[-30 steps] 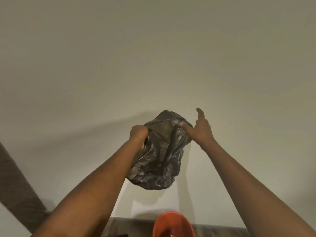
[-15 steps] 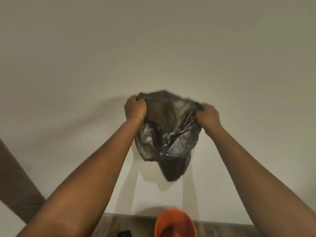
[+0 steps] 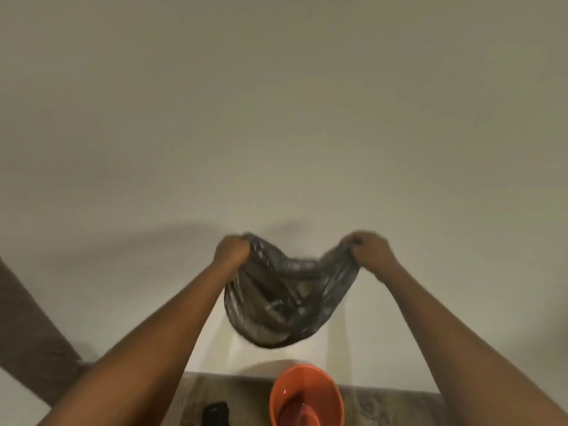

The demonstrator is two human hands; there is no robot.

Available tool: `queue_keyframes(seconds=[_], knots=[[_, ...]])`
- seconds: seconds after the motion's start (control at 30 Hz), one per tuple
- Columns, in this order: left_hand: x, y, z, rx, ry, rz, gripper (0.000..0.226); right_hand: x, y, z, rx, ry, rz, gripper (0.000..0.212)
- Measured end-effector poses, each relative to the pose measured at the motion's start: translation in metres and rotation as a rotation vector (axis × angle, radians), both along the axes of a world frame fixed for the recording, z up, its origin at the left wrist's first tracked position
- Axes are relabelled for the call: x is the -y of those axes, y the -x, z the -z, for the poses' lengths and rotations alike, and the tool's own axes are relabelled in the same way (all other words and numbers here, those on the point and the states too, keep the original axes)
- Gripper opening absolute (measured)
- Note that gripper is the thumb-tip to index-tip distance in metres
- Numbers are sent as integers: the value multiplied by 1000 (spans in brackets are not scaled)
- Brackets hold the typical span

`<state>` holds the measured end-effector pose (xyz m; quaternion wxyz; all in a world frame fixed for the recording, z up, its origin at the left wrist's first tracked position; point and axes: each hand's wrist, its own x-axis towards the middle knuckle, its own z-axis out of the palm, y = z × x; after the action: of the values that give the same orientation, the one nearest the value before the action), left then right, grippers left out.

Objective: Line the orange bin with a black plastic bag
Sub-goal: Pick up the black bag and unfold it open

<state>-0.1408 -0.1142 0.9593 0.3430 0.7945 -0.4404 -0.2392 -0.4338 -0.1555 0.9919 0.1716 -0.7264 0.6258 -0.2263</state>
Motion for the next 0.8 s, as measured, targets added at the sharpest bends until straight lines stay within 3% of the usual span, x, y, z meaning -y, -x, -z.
queue_keyframes(seconds=[0.07, 0.13, 0.2, 0.23, 0.27, 0.33, 0.37, 0.43, 0.5, 0.67, 0.8], knots=[[0, 4, -44, -242, 341, -173, 34, 2, -2, -45, 209, 303, 140, 40], [-12, 9, -74, -445, 706, -258, 27, -11, -7, -70, 466, 645, 147, 47], [-33, 16, -69, -411, 863, -180, 36, -31, -14, -56, 484, 866, 67, 44], [-39, 17, -55, -412, 803, -94, 41, -39, -17, -36, 383, 842, 12, 38], [-42, 16, -28, -385, 657, -45, 42, -43, -19, -9, 194, 688, -77, 33], [-52, 8, 25, -482, 190, -16, 36, -51, -16, 47, -306, 93, -304, 33], [-56, 0, 47, -541, -24, 6, 37, -52, -11, 69, -405, -88, -353, 34], [-66, -12, 72, -404, -243, 106, 45, -48, -2, 84, -222, -91, -291, 33], [-67, -17, 76, -208, -219, 84, 43, -40, 0, 79, 69, -58, -121, 30], [-55, -25, 48, -379, -179, -13, 33, -13, -8, 39, 914, -339, 209, 24], [-61, -29, 35, -319, -416, -14, 30, -6, -13, 20, 1176, -473, 285, 21]])
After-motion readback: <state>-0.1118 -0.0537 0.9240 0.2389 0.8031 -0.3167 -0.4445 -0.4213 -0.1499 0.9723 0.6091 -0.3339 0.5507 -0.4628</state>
